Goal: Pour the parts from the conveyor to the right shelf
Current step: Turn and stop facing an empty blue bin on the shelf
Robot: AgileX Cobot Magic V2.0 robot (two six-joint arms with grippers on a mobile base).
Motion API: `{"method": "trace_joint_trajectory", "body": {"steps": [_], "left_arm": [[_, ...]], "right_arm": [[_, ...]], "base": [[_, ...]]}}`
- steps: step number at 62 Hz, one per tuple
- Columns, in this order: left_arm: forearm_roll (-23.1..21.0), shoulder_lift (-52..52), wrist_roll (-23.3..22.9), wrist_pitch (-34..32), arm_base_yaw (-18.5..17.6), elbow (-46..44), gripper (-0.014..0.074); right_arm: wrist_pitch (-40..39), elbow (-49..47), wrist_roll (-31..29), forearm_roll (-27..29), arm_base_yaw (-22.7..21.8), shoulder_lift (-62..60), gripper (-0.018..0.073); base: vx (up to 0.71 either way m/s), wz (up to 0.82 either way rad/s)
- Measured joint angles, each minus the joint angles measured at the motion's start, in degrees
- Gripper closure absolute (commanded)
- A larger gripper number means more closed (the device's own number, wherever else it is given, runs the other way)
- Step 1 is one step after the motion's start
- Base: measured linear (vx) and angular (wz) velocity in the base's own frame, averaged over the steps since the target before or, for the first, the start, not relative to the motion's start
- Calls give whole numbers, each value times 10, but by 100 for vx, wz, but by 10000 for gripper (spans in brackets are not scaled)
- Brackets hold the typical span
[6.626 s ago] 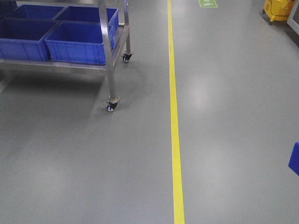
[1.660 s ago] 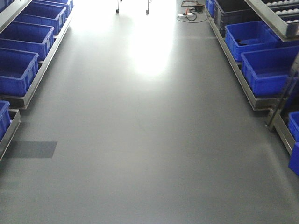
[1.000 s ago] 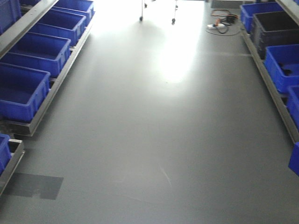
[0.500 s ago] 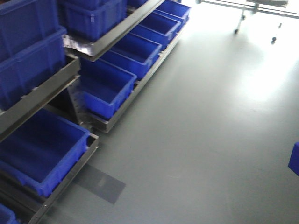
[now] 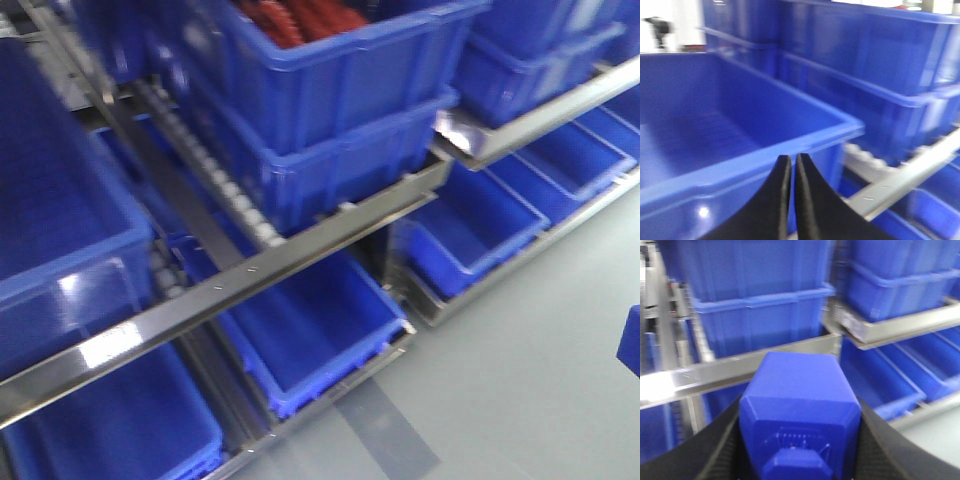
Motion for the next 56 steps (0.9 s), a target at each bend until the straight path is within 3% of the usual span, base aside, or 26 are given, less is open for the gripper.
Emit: {"method": "trace_joint_trajectory", "body": {"steps": [35,56], "left_arm": [[0,0,0,0,0,0,602],[0,0,0,0,0,0,602]], "right_arm": [[0,0,0,0,0,0,564],[0,0,0,0,0,0,564]], "base": [[16,67],[14,40]]}}
